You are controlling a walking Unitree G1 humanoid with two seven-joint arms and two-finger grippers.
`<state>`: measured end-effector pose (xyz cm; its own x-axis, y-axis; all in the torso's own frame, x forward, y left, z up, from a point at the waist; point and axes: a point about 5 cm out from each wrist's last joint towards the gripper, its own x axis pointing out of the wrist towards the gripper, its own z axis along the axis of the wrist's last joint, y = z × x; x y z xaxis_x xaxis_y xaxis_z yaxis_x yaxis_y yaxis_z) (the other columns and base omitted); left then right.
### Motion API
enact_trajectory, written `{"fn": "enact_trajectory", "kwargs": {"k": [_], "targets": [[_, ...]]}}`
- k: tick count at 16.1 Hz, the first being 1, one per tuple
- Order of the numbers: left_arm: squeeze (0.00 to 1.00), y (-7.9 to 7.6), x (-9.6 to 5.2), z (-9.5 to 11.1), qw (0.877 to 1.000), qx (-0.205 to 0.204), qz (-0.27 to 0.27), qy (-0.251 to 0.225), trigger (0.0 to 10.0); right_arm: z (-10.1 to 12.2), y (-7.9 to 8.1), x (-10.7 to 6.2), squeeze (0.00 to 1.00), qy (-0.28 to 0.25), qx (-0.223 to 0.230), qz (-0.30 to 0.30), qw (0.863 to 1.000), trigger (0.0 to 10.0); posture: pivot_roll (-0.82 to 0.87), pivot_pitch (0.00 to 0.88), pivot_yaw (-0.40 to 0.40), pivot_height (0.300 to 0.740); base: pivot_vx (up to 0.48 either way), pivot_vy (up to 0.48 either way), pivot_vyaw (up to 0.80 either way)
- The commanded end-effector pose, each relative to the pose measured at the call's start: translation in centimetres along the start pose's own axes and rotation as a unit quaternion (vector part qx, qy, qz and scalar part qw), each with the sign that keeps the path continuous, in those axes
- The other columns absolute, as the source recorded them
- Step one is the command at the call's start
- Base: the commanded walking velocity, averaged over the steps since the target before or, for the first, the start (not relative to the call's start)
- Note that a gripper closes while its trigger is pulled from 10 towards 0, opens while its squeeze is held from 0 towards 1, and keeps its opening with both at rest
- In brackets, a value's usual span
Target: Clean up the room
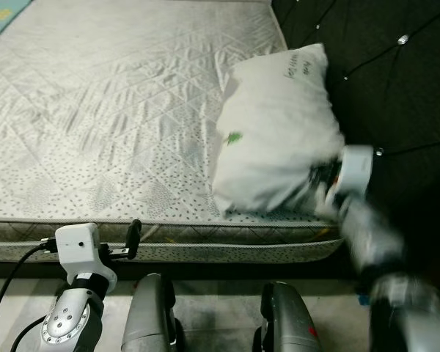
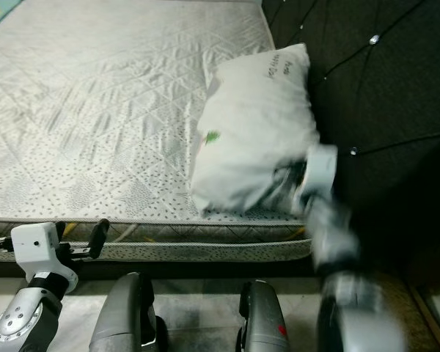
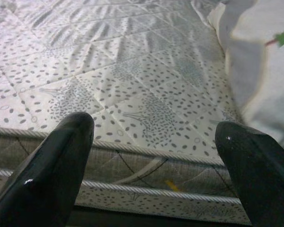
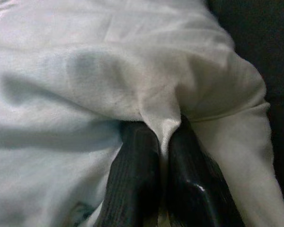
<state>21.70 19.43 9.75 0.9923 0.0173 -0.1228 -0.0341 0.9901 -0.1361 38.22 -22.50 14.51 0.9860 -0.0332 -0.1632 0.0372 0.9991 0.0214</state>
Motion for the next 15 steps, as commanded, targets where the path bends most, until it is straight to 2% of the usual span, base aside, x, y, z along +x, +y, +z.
{"fn": "enact_trajectory", "kwargs": {"k": [1, 3, 4, 5, 8, 9, 11, 12, 13, 14, 15], "targets": [[0.00, 0.5, -0.4, -0.1, 1.000, 0.007, 0.018, 0.001, 10.0, 3.0, -1.4, 0.5, 0.00, -0.033, 0.015, -0.021, 0.999, 0.0, 0.05, 0.116, -0.050, 0.600, 0.000, 0.000, 0.00], [0.00, 0.6, -0.5, -0.2, 1.000, 0.007, 0.023, 0.000, 10.0, 4.7, -2.0, 0.8, 0.00, -0.040, 0.011, -0.030, 0.999, 0.0, 0.05, 0.115, -0.060, 0.600, 0.000, 0.000, 0.00], [0.00, 0.7, -0.6, -0.2, 1.000, 0.006, 0.028, -0.002, 10.0, 6.8, -2.6, 0.9, 0.00, -0.051, 0.007, -0.045, 0.998, 0.0, 0.05, 0.114, -0.067, 0.600, 0.000, 0.000, 0.00], [0.00, 0.7, -0.6, -0.2, 0.999, 0.006, 0.031, -0.004, 10.0, 7.9, -3.1, 0.9, 0.00, -0.058, -0.006, -0.053, 0.997, 0.0, 0.06, 0.113, -0.073, 0.600, 0.000, 0.000, 0.00], [0.00, 0.7, -0.6, -0.2, 0.999, 0.005, 0.034, -0.006, 10.0, 9.0, -4.3, 0.6, 0.00, -0.062, -0.038, -0.079, 0.994, 0.0, 0.05, 0.111, -0.076, 0.600, 0.000, 0.000, 0.00], [0.00, 0.7, -0.4, -0.2, 0.999, 0.004, 0.037, -0.008, 10.0, 9.3, -6.5, -0.1, 0.00, -0.060, -0.055, -0.115, 0.990, 0.0, 0.05, 0.106, -0.077, 0.600, 0.000, 0.000, 0.00], [0.00, 0.7, -0.1, -0.2, 0.999, 0.003, 0.038, -0.011, 10.0, 8.8, -8.0, -0.5, 0.00, -0.049, -0.059, -0.129, 0.989, 0.0, 0.04, 0.100, -0.074, 0.600, 0.000, 0.000, 0.00], [0.00, 0.6, 0.0, -0.3, 0.999, 0.002, 0.036, -0.012, 10.0, 7.9, -8.2, -0.6, 0.00, -0.032, -0.066, -0.125, 0.989, 3.8, 0.03, 0.098, -0.070, 0.600, 0.000, 0.000, 0.00], [0.00, 0.6, 0.1, -0.3, 0.999, 0.002, 0.034, -0.012, 10.0, 7.2, -8.2, -0.6, 0.00, -0.021, -0.077, -0.123, 0.989, 3.8, 0.03, 0.097, -0.068, 0.600, 0.000, 0.000, 0.00], [0.00, 0.4, 0.2, -0.4, 0.999, 0.003, 0.031, -0.012, 10.0, 5.4, -8.1, -0.7, 0.00, -0.001, -0.084, -0.115, 0.990, 10.0, 0.03, 0.096, -0.063, 0.600, 0.000, 0.000, 0.00], [0.00, 0.5, 0.2, -0.4, 0.999, 0.003, 0.031, -0.012, 10.0, 4.2, -8.0, -0.8, 0.00, 0.010, -0.075, -0.111, 0.991, 10.0, 0.03, 0.096, -0.058, 0.600, 0.000, 0.000, 0.00]]}}
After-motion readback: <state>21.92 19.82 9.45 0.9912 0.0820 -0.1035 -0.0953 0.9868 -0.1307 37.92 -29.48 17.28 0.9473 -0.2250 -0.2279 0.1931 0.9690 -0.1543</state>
